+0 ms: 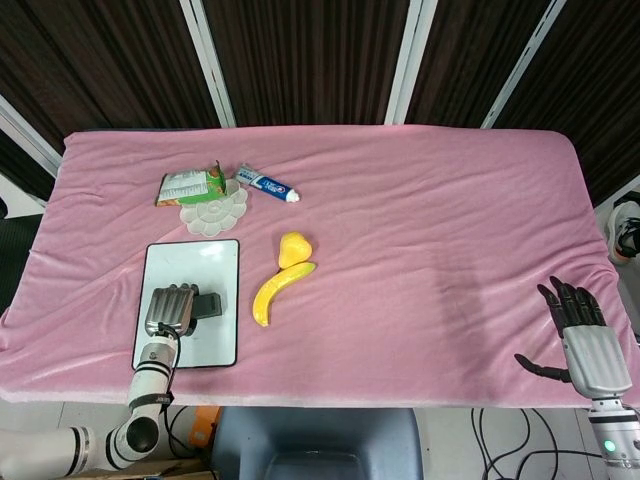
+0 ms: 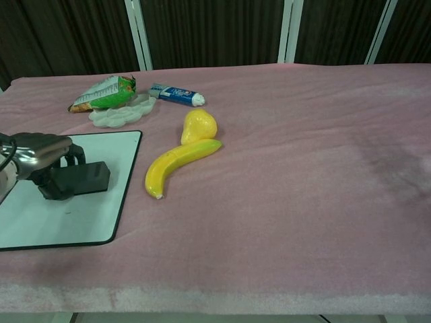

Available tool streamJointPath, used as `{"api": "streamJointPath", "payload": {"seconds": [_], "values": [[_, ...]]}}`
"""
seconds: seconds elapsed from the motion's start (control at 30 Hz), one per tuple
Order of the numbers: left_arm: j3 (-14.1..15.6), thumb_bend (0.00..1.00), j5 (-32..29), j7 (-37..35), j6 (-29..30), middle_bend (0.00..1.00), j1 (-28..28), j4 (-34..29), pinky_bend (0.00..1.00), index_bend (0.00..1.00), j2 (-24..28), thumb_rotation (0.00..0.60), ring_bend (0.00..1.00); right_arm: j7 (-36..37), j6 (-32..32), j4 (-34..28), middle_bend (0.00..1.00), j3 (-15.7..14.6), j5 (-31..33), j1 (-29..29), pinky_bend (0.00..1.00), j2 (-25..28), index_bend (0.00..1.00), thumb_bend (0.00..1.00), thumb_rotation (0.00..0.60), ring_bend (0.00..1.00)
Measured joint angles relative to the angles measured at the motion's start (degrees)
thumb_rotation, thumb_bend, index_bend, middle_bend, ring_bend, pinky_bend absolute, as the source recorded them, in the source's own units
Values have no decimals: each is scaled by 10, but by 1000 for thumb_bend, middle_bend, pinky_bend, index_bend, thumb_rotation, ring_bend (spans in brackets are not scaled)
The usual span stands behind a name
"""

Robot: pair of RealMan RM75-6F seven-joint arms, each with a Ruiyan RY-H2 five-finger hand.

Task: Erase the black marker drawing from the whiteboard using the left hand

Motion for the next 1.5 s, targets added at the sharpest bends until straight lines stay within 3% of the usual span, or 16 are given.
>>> {"api": "streamJointPath", "payload": {"seconds": [0.23,0.47,0.53,0.63,0.9,1.17,1.33,1.5], "values": [[15,676,85,-36,71,772,32,-73,494,669,76,600,614,-7,-2,-1,0,-2,-1,0,0,-3,0,271,600,0],[-10,639,33,-96,31,732,42,-27,466,638,107,600,606,-9,-3,-3,0,-3,-3,1,0,-4,0,271,600,0],[-17,595,24,-109,17,673,43,-2,425,581,108,600,563,-8,-2,-3,0,-3,-4,1,0,-4,0,271,600,0],[-23,523,1,-120,-8,503,42,45,321,412,103,600,409,-6,-1,-3,0,-3,-5,0,0,-3,0,271,600,0],[-28,489,-60,-151,-146,287,30,216,268,239,68,600,257,-1,0,-3,0,-3,-6,0,0,-1,0,271,600,0],[-20,449,-85,-157,-186,243,19,251,250,192,55,600,218,3,4,-4,0,-4,-10,-2,0,0,0,271,600,0],[-16,410,-87,-160,-189,36,19,235,221,15,64,600,55,-1,1,-4,0,-4,-9,-1,0,0,0,271,600,0],[-16,390,-38,-188,-156,0,31,204,196,0,76,600,0,-6,-1,-3,0,-4,-7,0,0,-3,0,271,600,0]]}}
